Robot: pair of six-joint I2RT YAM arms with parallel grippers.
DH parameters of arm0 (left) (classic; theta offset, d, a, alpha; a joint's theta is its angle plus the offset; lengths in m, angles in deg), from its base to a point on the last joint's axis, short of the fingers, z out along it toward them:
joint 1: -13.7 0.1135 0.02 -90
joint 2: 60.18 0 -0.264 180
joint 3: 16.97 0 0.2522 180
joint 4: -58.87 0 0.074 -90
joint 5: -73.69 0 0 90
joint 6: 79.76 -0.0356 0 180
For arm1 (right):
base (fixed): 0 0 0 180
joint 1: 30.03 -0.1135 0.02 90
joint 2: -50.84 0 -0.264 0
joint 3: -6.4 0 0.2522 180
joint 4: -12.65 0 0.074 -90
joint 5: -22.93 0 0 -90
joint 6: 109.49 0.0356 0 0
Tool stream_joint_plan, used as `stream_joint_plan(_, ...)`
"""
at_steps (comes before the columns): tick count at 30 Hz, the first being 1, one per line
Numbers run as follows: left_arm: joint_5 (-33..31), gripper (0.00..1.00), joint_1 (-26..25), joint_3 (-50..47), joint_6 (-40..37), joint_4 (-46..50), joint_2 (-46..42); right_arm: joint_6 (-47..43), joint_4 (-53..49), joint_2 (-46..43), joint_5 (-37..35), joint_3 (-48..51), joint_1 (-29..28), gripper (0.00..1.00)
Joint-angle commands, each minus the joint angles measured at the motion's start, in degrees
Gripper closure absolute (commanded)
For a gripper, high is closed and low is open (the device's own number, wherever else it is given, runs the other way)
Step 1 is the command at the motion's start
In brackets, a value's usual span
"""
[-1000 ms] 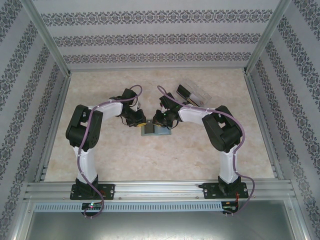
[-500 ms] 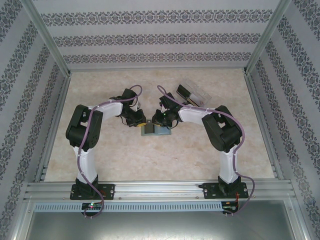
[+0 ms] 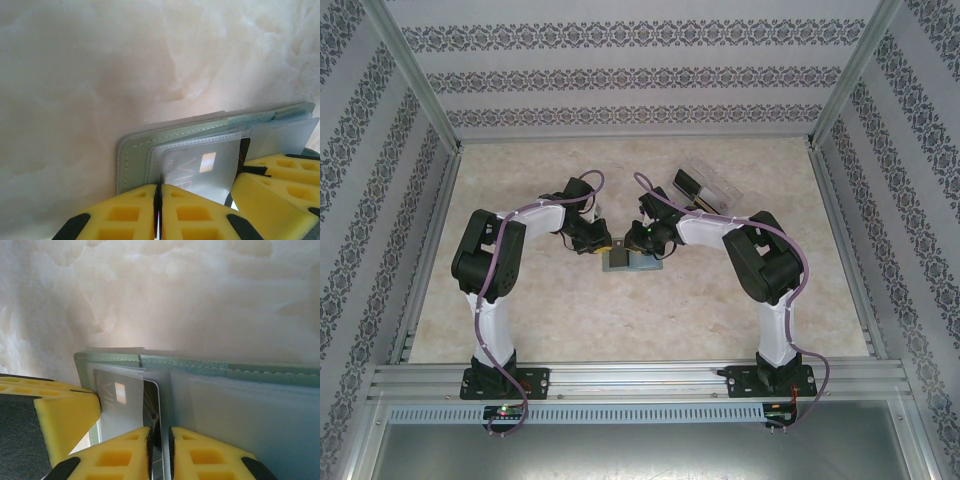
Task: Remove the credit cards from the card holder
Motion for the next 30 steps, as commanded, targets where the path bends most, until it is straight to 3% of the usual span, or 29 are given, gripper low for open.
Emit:
stream_joint_plan(1, -1.4, 0.89, -0.3, -1.8, -1.3, 0.8, 1.8, -0.7, 0.6, 1.3, 1.4, -0.2, -0.9, 0.83)
stream_joint_plan(7, -1.2, 0.89, -0.4, -1.6, -1.4, 1.3, 1.8, -1.4, 2.9, 0.4, 3.1, 0.6, -0.7, 0.90)
stream_joint_plan(15, -0.8, 0.76, -0.4, 1.0, -2.6, 4.0, -2.2, -5.2, 3.0, -4.0, 0.8, 4.2, 0.6, 1.00)
stream_joint_plan(19, 4.8, 0.73, -0.1, 0.0, -0.3, 0.6, -3.9, -8.5, 2.1, -4.8, 1.1, 6.0, 1.8, 1.00)
stream_joint_plan(30, 9.0, 0.85, -0.2, -1.2, 2.0, -3.5, -1.9, -8.9, 2.3, -4.6, 0.5, 6.3, 2.4, 1.00)
